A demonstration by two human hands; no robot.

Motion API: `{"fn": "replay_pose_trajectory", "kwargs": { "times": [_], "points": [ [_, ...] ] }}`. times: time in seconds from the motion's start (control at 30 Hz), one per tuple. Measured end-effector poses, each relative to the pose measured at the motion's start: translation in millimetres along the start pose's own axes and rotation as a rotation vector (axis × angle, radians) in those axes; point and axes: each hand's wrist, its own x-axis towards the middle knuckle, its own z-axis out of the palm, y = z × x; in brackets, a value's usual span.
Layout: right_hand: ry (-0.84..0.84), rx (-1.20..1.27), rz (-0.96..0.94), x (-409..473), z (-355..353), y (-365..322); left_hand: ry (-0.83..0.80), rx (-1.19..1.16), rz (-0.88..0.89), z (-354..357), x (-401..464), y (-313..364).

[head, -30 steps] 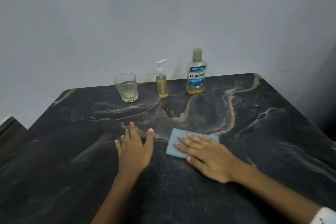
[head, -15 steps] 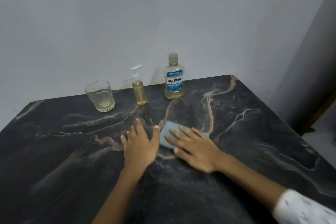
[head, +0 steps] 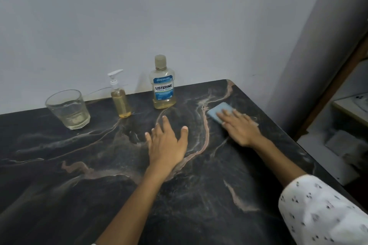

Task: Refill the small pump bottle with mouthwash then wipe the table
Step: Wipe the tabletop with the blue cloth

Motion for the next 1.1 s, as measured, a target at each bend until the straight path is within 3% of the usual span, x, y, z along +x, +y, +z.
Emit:
{"fn": "replay_pose_trajectory", "kwargs": {
  "times": [0.13,0.23,0.33,0.67,0.73,0.83,0.97,1.03,1.1],
  "points": [
    [-0.048,0.056,-0.325,-80,11,11,0.039,-0.003,0.014,0,27,5],
    [0.003,0.090,-0.150,-118,-2,52,0.089,-0.044,0.010,-6,53,4],
    [-0.019,0.051,0.004,-96,-10,81,0.135,-0.117,0.025,-11,74,3],
    [-0.019,0.015,0.243,129,-10,46,0.260,-0.426,0.076,-16,128,-12],
    [-0.029,0.028,0.206,154,-10,20,0.285,-0.500,0.121,-15,137,-15],
    [-0.041,0.032,0.009,152,-7,-22,0.286,-0.571,0.155,-15,145,-18],
    [-0.038,0.023,-0.349,67,11,-29,0.258,-0.649,0.152,-18,154,-24],
    [-0.036,0.028,-0.372,23,7,-6,0.263,-0.641,0.165,-22,155,-26],
    [-0.021,-0.011,-0.263,12,-6,20,0.293,-0.636,0.189,-30,153,-26]
  ]
}}
